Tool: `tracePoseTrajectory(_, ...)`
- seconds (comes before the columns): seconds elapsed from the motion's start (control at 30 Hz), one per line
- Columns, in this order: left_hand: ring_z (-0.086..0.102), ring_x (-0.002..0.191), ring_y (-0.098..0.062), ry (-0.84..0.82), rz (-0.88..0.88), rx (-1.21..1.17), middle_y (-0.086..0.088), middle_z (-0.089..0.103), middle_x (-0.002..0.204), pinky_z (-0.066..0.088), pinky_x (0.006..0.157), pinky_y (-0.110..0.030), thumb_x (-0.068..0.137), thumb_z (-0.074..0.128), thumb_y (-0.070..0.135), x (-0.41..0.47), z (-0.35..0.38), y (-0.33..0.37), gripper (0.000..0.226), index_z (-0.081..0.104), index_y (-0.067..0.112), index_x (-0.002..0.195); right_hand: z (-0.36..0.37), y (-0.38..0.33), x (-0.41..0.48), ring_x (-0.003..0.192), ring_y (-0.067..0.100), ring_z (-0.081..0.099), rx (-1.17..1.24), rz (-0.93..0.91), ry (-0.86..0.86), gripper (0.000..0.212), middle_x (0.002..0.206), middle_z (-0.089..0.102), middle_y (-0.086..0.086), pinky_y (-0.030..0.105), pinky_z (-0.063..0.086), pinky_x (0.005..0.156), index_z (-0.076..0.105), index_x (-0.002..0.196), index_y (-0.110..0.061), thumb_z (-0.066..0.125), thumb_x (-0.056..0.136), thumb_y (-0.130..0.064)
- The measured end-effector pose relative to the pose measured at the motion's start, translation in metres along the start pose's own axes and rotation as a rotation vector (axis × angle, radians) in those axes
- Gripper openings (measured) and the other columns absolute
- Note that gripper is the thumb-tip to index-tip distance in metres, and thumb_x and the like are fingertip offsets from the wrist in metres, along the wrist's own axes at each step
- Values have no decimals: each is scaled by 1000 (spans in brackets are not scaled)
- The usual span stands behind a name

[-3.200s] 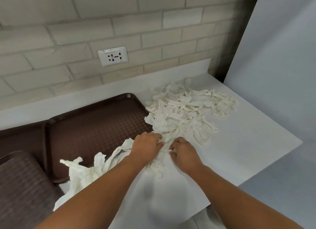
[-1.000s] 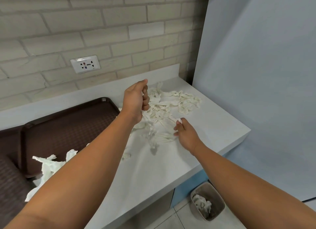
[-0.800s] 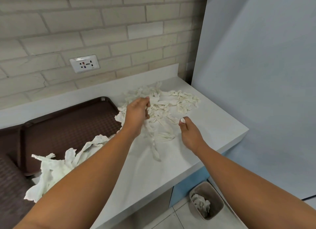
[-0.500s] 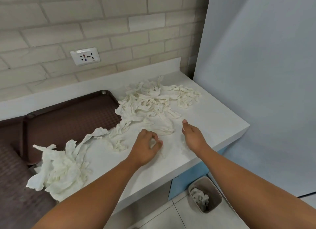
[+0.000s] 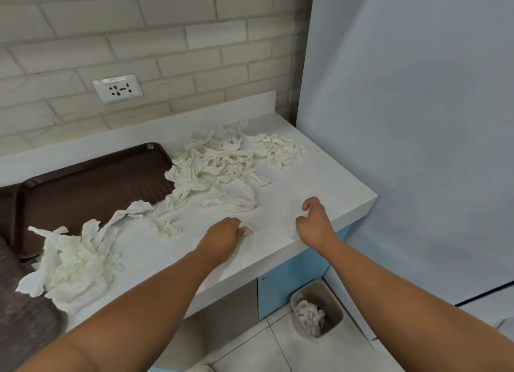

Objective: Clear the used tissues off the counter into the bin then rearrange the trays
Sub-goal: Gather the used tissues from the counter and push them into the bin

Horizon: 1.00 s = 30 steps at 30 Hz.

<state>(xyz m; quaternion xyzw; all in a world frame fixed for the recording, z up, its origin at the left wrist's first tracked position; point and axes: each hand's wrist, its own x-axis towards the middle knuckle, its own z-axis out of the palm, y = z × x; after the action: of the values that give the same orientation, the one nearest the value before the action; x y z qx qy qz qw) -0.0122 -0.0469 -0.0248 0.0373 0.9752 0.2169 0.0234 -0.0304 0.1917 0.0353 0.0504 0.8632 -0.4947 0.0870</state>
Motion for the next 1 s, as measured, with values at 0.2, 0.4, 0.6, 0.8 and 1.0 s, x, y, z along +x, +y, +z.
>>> tracePoseTrajectory(0.2, 49, 52, -15, 109, -244, -593, 1, 49, 52, 39, 58, -28, 96, 48, 60, 9, -13, 93, 63, 51, 10, 58, -48, 31, -15, 59, 16, 44, 21, 66, -90, 22, 81, 47, 8, 19, 36, 42, 43, 101, -14, 49, 87, 2)
tracePoseTrajectory(0.4, 66, 64, -32, -74, -239, -1144, -14, 68, 79, 59, 66, -38, 97, 60, 18, 13, 12, 171, 15, 70, 6, 100, -78, 85, -27, 76, 18, 52, -11, 153, -42, 28, 93, 58, 13, 21, 42, 58, 52, 83, -14, 40, 84, 11)
tracePoseTrajectory(0.6, 51, 53, -16, -273, -214, -1080, -8, 67, 77, 46, 49, -27, 94, 67, 16, 12, 78, 197, 6, 69, 11, 97, -89, 139, -48, 59, 18, 49, 107, 293, 83, 23, 75, 53, 10, 15, 36, 40, 51, 90, -11, 36, 92, 7)
tracePoseTrajectory(0.8, 31, 41, -14, -392, -377, -944, -3, 41, 54, 27, 43, -22, 89, 61, 59, 20, 157, 202, 52, 44, 21, 57, -85, 212, -57, 66, 21, 54, 194, 482, 163, 17, 84, 55, 8, 35, 47, 61, 56, 91, -18, 42, 96, -9)
tracePoseTrajectory(1.0, 24, 38, -14, -476, -573, -945, 1, 31, 50, 20, 41, -20, 92, 59, 51, 32, 250, 178, 50, 37, 24, 56, -69, 288, -56, 59, 18, 46, 205, 664, 84, 35, 85, 52, 7, 26, 37, 46, 49, 109, -12, 67, 81, 0)
